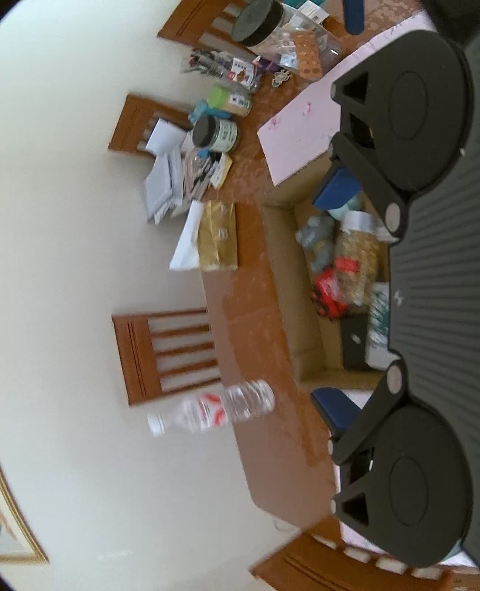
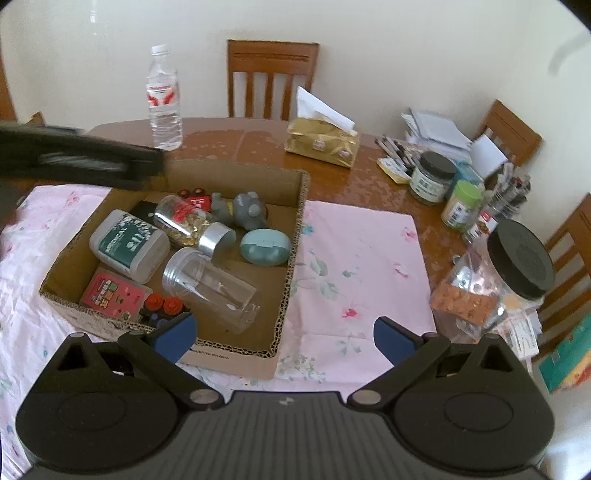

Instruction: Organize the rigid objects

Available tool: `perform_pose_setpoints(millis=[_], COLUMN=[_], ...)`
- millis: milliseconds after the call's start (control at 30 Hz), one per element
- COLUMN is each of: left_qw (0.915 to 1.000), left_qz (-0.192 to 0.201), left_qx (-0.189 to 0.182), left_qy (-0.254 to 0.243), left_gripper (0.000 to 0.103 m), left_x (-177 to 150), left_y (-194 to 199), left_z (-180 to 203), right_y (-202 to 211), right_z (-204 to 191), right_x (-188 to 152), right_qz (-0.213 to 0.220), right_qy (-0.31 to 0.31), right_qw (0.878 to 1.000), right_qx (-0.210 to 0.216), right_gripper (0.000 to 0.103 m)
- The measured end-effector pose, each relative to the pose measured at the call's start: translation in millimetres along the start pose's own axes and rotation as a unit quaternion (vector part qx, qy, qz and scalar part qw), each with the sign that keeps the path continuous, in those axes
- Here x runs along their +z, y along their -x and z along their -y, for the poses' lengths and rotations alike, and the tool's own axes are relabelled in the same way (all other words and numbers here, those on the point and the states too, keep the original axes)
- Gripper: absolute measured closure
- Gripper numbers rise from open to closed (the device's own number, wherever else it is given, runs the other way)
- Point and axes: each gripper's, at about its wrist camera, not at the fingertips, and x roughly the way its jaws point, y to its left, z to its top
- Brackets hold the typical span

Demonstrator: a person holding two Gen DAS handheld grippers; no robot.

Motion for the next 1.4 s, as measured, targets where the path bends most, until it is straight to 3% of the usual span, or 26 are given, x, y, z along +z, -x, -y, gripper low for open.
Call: perform_pose_setpoints(millis=[267, 433, 1400], left_qw=[0.9947, 0.991, 0.9864], left_qz=[-0.067, -0.098, -0.121], left_qx=[0.055, 0.064, 0.077], left_qy=[0.055, 0.065, 0.08], left_gripper=[0.001, 0.001, 0.001], left_x=[-31.6, -43.5, -49.7], left_y=[40.3, 53.7, 62.6], left_z=[-21.1, -24.4, -25.6], right_y=[9.3, 20.3, 34.9], right_z=[-6.1, -15.3, -21.4], right_x=[7.0, 8.0, 8.3], right_qz=[-0.02, -0.019, -0.011], right_qy=[-0.03, -0.031, -0.035], right_qw=[0.999, 0.999, 0.999], right_qx=[-0.011, -0.005, 0.002], right_gripper=[0.0, 0.0, 0.0])
